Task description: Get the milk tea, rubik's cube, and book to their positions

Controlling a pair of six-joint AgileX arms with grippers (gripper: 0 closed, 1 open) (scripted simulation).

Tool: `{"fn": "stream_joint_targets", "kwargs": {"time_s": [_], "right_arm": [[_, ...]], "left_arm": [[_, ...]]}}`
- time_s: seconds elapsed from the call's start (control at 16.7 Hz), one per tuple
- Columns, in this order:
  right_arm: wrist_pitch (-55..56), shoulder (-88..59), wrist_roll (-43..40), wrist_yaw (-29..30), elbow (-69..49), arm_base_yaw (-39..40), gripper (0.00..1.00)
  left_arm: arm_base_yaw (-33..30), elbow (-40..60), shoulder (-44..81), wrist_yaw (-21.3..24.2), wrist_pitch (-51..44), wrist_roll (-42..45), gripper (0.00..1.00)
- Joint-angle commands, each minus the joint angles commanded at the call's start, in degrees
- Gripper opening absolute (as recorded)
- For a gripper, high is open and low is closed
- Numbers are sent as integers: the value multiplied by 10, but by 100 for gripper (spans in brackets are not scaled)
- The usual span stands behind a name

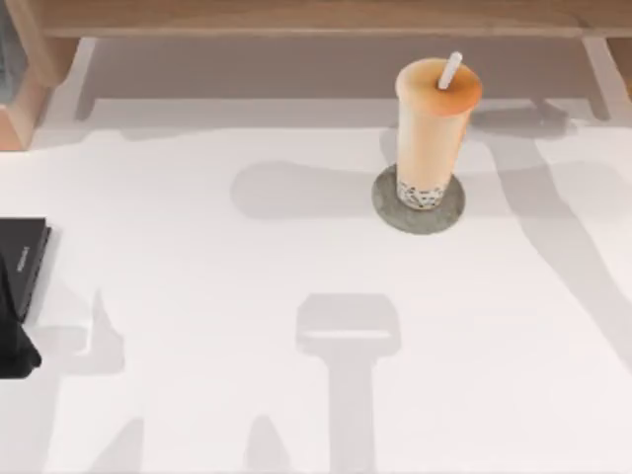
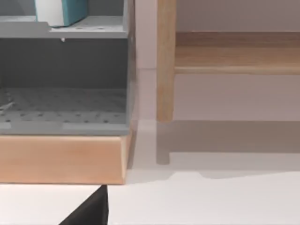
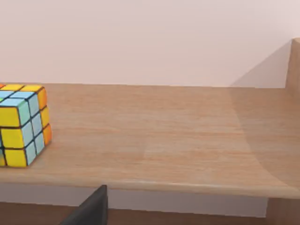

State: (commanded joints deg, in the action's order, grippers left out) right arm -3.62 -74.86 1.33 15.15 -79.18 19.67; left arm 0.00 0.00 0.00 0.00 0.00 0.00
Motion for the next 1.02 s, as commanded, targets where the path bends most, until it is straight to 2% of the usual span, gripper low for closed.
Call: {"fn": "stream_joint_targets", "kwargs": {"time_s": [0.3,0.6,0.84,1.02], "right_arm": [[15,305,-2,-79,335,-80,100],[28,570,-8,-129,614,-149,100],[34,708,-12,-148,751,-186,100],[36,747,-13,-151,791,-196,100]], "left_arm": [[0,0,0,0,0,0,100],[0,0,0,0,0,0,100],[0,0,0,0,0,0,100],[0,0,0,0,0,0,100]]}}
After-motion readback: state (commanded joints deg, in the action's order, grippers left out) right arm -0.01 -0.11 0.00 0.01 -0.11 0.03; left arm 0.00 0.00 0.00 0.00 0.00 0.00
